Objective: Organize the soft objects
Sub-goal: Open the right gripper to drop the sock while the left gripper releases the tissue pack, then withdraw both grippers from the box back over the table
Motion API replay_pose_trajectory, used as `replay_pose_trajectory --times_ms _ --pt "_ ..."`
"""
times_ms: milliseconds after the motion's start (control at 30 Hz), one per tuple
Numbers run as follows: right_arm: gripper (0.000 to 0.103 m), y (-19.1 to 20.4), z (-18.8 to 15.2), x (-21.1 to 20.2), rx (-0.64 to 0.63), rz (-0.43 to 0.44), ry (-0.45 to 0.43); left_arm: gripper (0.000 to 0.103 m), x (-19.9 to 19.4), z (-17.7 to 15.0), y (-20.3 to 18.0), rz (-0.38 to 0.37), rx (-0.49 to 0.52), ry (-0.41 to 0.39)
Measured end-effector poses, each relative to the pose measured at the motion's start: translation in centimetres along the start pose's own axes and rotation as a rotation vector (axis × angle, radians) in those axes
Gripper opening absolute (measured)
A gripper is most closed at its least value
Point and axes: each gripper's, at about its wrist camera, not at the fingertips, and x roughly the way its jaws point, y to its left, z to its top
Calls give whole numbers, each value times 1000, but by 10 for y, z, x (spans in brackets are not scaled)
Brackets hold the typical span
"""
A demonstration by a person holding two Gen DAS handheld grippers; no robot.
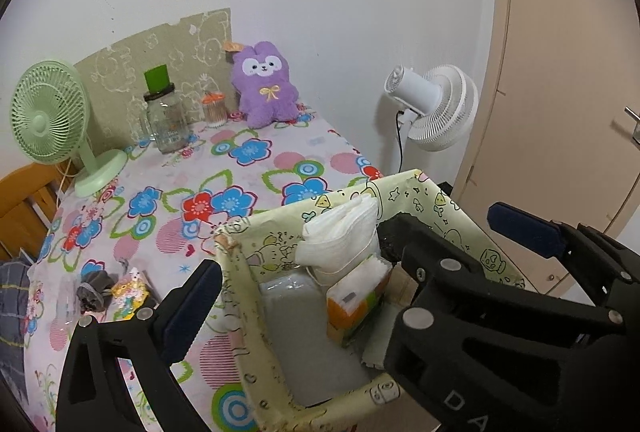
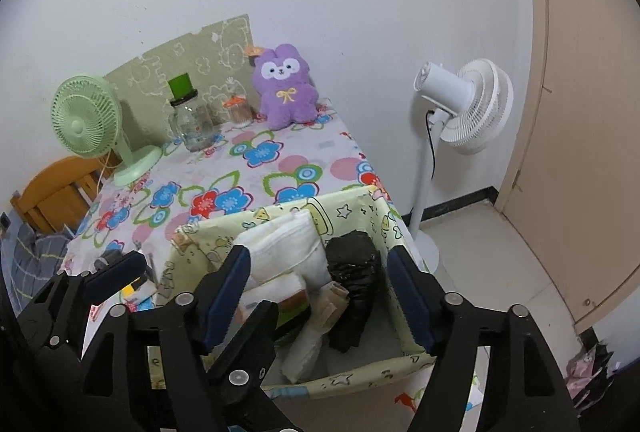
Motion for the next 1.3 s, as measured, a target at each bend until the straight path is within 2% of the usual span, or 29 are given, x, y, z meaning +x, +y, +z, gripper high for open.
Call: replay_pose_trajectory --times_ms 200,400,633,933,1300 --pt "84 12 -1 -17 -25 -7 -38 103 -18 -3 9 11 -12 -37" --pt "86 25 -2 -31 -43 -4 -57 102 -34 -6 16 27 -8 -68" --pt "97 42 -3 -46 -65 2 -85 103 -52 -10 28 30 -22 -98" --pt "102 63 -5 -57 -94 36 -100 103 -68 -15 45 33 -36 -117" --pt "103 90 -10 -62 -119 59 -107 103 -80 -24 68 51 -58 -132"
